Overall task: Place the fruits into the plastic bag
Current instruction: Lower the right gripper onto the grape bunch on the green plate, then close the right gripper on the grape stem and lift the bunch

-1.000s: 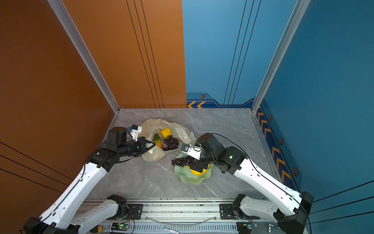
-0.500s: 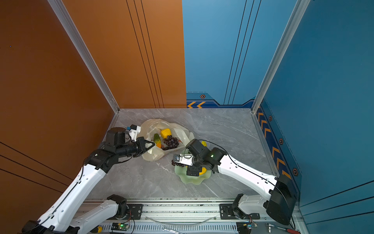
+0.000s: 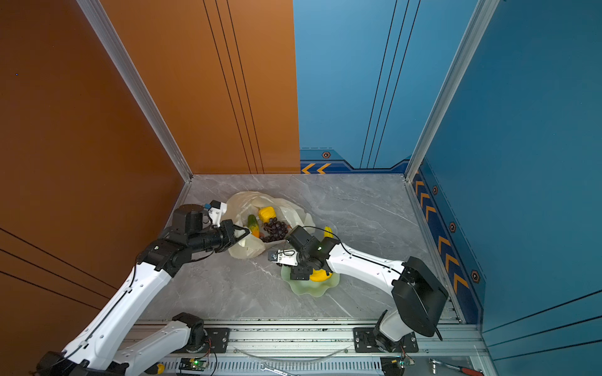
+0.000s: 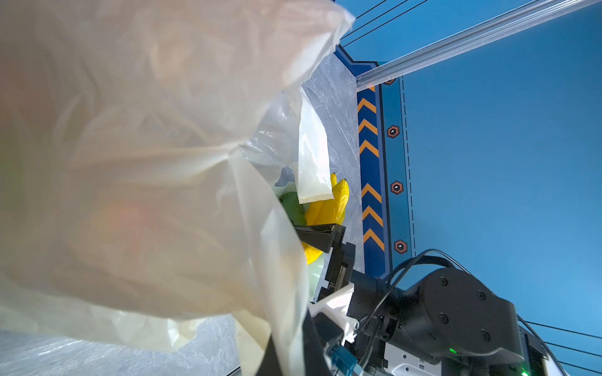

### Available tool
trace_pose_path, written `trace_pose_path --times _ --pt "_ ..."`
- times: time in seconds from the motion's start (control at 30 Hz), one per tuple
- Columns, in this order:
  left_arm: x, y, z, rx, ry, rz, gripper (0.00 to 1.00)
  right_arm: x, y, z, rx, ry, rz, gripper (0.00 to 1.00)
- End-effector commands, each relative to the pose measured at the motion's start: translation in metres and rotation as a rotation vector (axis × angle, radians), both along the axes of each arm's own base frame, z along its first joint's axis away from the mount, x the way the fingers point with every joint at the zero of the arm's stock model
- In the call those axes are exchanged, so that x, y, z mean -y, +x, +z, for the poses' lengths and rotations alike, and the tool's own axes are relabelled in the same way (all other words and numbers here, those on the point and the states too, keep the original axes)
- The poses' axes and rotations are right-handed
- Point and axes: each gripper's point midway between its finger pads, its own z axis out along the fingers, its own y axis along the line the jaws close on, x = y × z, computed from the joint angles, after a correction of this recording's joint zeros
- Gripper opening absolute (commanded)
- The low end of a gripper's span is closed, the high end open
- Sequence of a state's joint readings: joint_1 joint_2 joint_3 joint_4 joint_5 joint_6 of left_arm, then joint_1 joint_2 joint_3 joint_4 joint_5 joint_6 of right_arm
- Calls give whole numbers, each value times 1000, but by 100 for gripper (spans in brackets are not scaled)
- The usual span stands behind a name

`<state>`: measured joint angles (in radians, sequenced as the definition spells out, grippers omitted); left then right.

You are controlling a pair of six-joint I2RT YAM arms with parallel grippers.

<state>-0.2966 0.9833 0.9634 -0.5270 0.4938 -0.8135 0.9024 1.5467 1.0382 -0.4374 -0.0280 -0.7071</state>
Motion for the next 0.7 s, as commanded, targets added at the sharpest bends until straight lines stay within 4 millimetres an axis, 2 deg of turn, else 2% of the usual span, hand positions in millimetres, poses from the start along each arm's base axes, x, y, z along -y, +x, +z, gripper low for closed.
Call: trace_pose_path --times 0.0,0.3,0.43,0.5,0.6,0.67 --pt "1 3 3 5 10 6 0 2 8 -9 4 -15 -18 94" --pt "1 5 -2 -10 17 0 0 2 29 -29 -8 -37 -91 88" --pt "0 5 -2 -14 20 1 0 -5 35 -31 -6 -19 -104 86" --pt "0 5 -2 -15 21 0 0 -7 37 -32 -10 -16 -113 79" --pt "-2 5 -3 -18 23 1 0 -9 39 -32 -11 -11 -121 77" --pt "-2 5 -3 -16 23 3 0 -9 38 -31 -15 -7 -123 69"
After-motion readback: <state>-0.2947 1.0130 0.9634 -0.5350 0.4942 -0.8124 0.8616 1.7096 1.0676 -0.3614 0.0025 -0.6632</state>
